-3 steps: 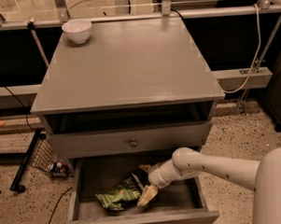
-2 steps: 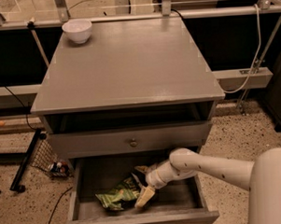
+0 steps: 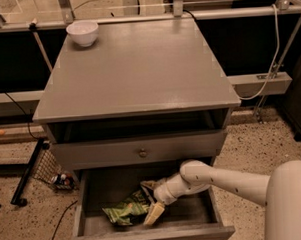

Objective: Pick green jalapeno chip bag from middle drawer and place on counter

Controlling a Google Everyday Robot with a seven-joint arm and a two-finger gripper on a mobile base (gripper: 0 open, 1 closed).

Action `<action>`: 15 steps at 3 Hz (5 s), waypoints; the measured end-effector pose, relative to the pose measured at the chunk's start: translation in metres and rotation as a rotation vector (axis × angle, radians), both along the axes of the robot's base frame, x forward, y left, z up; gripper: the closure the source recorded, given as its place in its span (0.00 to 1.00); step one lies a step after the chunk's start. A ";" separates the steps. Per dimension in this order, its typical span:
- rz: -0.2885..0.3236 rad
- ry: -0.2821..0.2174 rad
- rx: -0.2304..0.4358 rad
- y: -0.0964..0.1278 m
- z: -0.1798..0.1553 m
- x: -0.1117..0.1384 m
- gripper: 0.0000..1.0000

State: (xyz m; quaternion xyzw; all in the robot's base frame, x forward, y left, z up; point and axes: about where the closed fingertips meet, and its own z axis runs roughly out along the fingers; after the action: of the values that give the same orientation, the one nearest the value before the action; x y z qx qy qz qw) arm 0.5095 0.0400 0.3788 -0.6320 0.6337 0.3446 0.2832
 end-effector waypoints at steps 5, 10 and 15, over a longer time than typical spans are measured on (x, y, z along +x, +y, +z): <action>-0.003 -0.071 0.055 -0.027 0.028 0.004 1.00; -0.087 -0.261 0.097 -0.101 0.133 -0.041 1.00; -0.127 -0.441 0.109 -0.139 0.232 -0.043 1.00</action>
Offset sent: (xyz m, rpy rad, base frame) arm 0.0002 0.0043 -0.0081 0.0347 0.0184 0.0430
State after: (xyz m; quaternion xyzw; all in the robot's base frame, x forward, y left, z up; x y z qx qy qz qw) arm 0.4666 -0.0993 0.6103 -0.6344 0.5755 0.2134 0.4699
